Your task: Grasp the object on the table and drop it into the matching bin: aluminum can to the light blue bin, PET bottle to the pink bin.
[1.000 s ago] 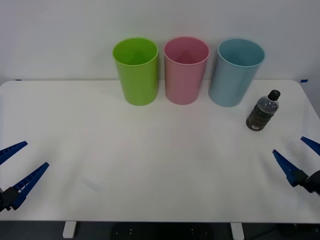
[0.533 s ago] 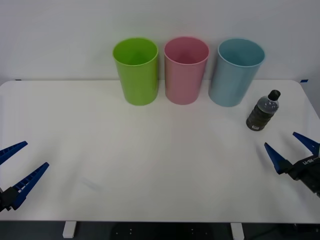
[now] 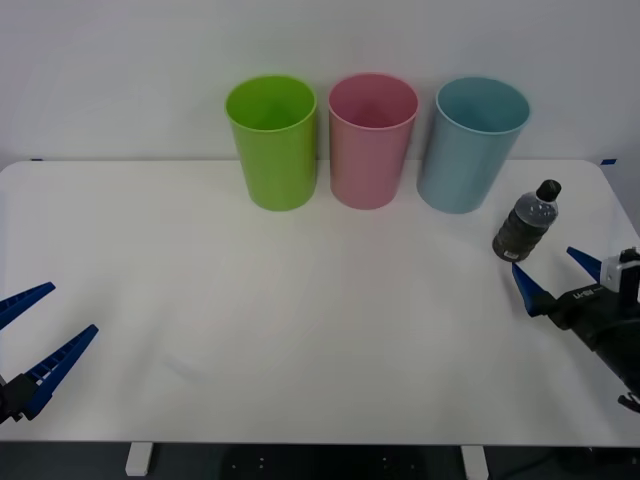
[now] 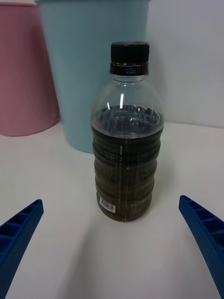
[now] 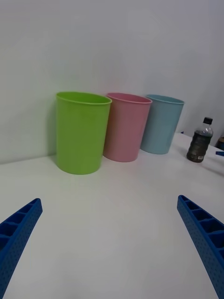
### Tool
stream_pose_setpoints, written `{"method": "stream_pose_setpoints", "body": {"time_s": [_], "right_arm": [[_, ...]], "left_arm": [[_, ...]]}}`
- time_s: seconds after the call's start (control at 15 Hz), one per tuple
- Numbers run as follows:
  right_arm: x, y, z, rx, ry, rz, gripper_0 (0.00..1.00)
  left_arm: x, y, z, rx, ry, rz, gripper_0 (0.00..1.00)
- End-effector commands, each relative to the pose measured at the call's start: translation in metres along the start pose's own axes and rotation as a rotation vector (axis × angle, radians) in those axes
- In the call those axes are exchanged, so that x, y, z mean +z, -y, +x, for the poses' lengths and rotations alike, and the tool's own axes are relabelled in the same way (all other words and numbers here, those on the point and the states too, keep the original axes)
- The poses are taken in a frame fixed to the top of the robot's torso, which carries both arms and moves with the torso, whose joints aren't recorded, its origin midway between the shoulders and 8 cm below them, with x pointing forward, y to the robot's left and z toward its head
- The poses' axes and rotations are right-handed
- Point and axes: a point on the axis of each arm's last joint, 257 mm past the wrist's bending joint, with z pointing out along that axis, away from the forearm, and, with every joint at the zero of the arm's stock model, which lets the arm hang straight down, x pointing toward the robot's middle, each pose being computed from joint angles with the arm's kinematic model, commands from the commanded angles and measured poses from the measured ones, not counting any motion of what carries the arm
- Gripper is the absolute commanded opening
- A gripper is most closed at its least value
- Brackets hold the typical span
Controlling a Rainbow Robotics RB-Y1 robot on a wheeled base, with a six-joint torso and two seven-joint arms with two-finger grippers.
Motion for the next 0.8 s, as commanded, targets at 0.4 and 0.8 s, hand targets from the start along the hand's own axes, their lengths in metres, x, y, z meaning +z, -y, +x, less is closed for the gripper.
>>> {"method": "stream_pose_setpoints", "body": {"time_s": [0.4,0.8], "right_arm": [[0.049,0.007,-0.002,0.013,-0.018,0.056,1.0],[0.082,0.007,-0.005,0.023,-0.038,0.071,1.0]], "left_arm": [[0.0,0.0,0.0,0.0,0.0,0.0,1.0],[0.0,0.0,0.0,0.0,0.0,0.0,1.0]]}}
